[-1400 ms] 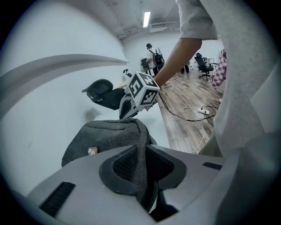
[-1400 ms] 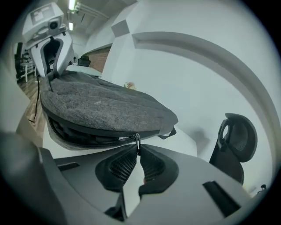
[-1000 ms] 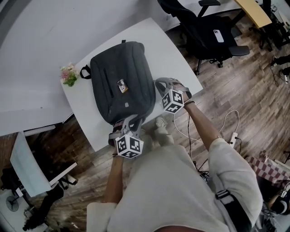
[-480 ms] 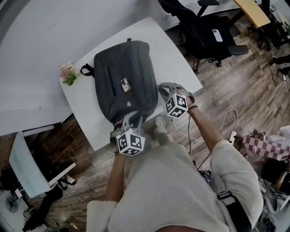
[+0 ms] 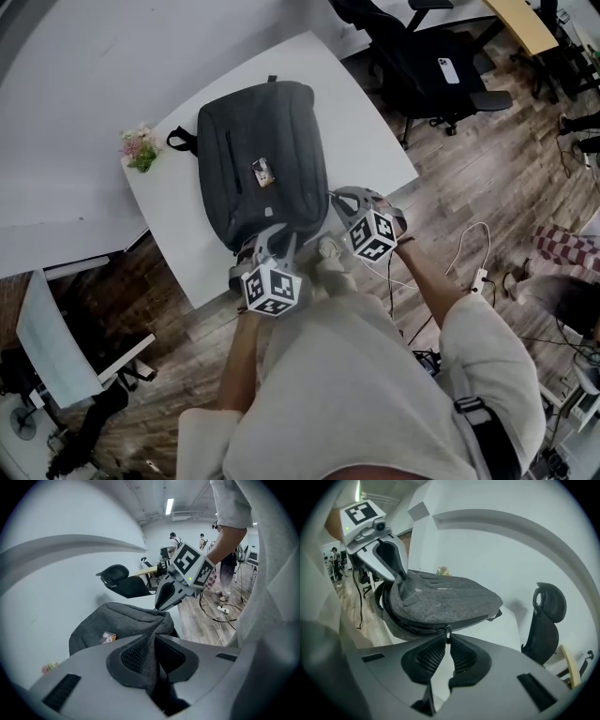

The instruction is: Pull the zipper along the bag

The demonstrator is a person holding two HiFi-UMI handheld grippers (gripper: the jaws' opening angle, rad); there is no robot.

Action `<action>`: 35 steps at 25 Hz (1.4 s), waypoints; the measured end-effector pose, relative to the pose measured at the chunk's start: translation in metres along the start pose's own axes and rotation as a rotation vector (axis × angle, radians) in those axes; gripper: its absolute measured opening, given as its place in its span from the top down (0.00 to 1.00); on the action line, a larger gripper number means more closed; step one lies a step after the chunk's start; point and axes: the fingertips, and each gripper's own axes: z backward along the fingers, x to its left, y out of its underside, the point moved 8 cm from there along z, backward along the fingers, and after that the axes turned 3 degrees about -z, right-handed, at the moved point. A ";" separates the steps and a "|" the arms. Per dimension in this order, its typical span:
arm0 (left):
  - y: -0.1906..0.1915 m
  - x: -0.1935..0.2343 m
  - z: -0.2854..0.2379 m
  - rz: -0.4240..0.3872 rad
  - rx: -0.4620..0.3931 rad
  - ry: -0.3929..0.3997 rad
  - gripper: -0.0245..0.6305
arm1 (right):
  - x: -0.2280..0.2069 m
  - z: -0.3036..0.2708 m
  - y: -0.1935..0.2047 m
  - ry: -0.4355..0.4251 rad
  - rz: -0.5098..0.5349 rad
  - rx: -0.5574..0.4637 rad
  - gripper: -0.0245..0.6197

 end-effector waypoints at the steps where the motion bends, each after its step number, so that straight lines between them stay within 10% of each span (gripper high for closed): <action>1: 0.000 0.001 0.000 0.005 -0.003 0.003 0.85 | 0.002 0.002 0.000 -0.002 -0.007 0.001 0.89; 35: 0.007 -0.006 0.008 -0.002 -0.030 0.131 0.85 | 0.110 0.061 -0.017 -0.153 -0.309 -0.088 0.92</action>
